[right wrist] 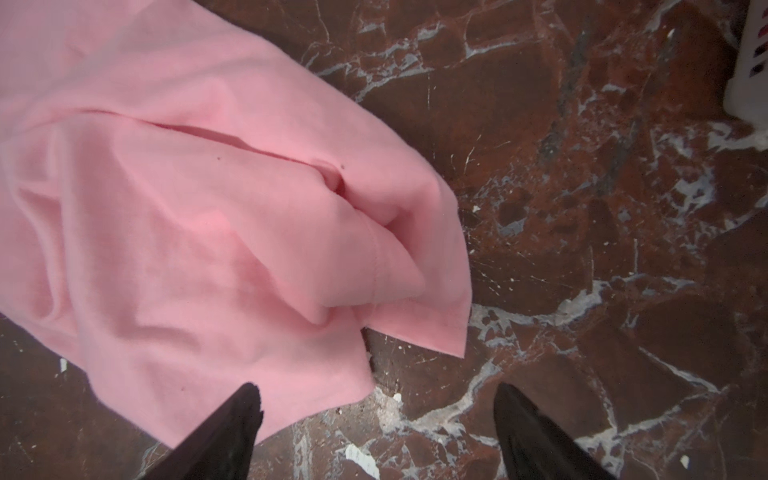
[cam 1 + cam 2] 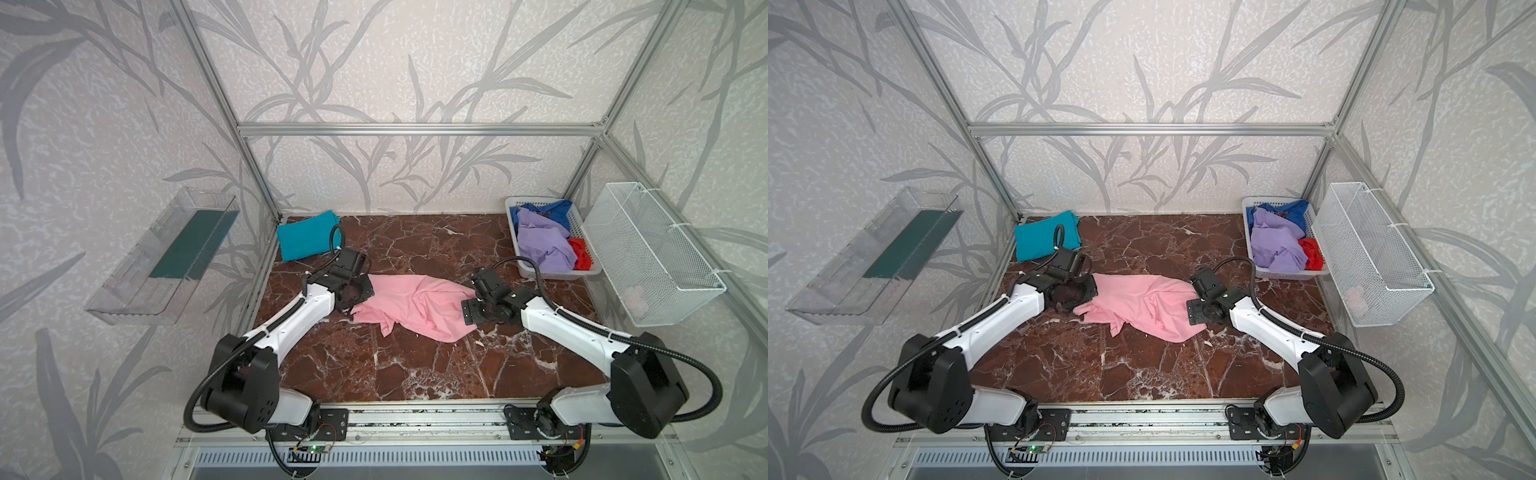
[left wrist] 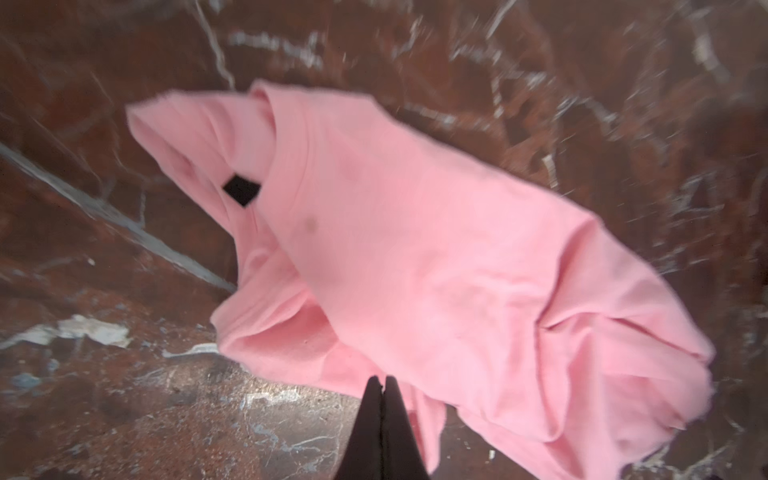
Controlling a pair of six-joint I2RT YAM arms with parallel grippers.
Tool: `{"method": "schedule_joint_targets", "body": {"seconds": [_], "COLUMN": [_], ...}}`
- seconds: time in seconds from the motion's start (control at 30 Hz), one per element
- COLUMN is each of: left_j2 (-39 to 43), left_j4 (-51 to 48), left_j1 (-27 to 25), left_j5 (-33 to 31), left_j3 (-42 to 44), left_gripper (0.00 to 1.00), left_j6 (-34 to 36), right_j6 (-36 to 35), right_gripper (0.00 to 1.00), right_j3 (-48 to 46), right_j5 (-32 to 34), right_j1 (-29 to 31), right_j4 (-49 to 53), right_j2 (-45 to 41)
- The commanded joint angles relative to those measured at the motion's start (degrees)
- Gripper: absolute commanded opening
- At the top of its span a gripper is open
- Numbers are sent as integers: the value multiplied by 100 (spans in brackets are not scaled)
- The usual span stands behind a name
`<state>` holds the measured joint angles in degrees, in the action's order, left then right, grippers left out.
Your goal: Fold and stack the t-shirts
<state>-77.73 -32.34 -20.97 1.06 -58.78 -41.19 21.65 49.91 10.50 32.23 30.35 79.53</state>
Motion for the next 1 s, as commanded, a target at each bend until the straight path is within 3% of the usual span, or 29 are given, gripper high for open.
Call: {"method": "schedule_joint_targets", "body": {"seconds": [0.0, 0.13, 0.23, 0.3, 0.63, 0.97], "left_j2": [647, 988, 914, 830, -128, -972], "left_j4": [-609, -638, -471, -213, 664, 1028], "left_j1": [-14, -21, -21, -21, -21, -22], "left_j5": [-507, -484, -198, -8, 342, 329], "left_j3": [-236, 43, 482, 815, 1418, 1315], "left_gripper": [0, 0, 35, 47, 44, 67], "left_j6": [208, 93, -65, -196, -469, -496], "right_j6": [179, 256, 278, 278, 331, 232], "right_gripper": [95, 95, 96, 99, 99, 99], "right_j3": [-86, -53, -69, -60, -192, -13], "right_j5": [-217, -464, -488, -449, -769, -760], "right_j1": [-14, -15, -15, -21, -352, -553], "right_j4": [194, 252, 239, 265, 146, 196], "right_j2": [117, 332, 401, 440, 502, 596]}}
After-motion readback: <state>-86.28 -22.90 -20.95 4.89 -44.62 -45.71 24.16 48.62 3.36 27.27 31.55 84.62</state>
